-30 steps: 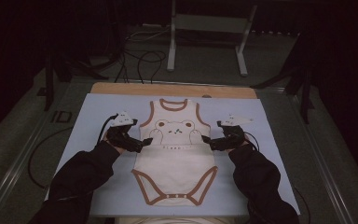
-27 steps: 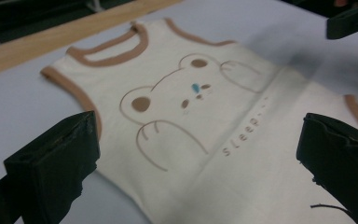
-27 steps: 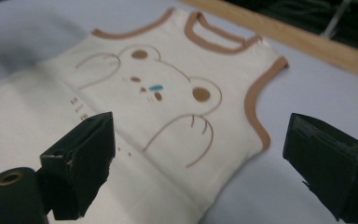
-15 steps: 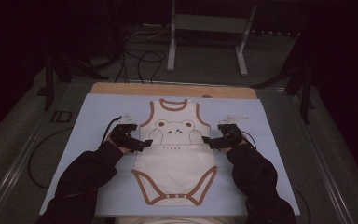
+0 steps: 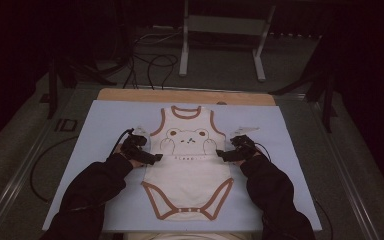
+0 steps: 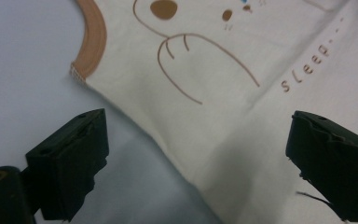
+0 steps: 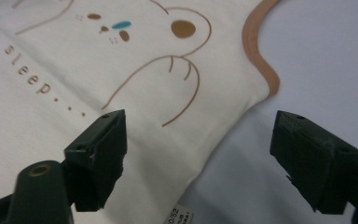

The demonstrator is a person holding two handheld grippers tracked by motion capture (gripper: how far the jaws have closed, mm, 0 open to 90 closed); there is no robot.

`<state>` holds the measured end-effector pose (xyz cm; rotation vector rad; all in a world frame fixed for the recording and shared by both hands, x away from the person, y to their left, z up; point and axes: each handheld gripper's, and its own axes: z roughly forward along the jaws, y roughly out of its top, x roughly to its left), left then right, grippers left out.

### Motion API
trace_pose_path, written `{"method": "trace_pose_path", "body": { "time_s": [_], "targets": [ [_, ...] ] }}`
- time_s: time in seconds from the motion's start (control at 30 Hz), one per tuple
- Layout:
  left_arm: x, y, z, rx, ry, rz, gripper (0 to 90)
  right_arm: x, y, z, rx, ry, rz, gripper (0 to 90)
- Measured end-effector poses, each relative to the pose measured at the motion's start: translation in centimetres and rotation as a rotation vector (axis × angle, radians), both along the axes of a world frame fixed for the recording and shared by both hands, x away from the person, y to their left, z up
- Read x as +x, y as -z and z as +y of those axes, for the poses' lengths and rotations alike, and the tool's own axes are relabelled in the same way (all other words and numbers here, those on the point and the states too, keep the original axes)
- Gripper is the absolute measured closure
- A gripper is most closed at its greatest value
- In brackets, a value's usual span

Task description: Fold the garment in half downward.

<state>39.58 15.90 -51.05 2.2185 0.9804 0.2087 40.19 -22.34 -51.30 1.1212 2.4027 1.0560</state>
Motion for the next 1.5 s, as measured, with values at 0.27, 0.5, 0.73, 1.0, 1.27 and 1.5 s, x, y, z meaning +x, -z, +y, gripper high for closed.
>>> {"method": "trace_pose_path", "body": {
  "time_s": [0.27,0.5,0.73,1.0,1.27,1.5],
  "targets": [
    [0.0,0.5,-0.2,0.034,-0.012,-0.009,24.5,0.3,0.7,0.5,-0.037,-0.021,0.027,26.7],
    [0.2,0.7,-0.4,0.064,-0.047,-0.037,37.6,0.7,0.7,0.9,-0.053,0.000,0.017,38.9],
    [0.4,0.6,-0.5,0.077,-0.095,-0.035,49.5,1.0,0.6,1.2,-0.075,0.040,0.041,53.8],
    [0.8,0.4,-1.0,0.083,-0.139,-0.007,62.5,1.0,0.4,1.7,-0.084,0.025,0.059,66.4],
    [1.3,0.2,-1.6,0.065,-0.109,0.033,84.0,1.1,0.1,2.4,-0.110,-0.019,0.078,85.1],
    [1.4,0.1,-1.6,0.048,-0.056,0.032,88.6,1.1,-0.1,2.6,-0.120,-0.011,0.077,89.0]
  ]
}}
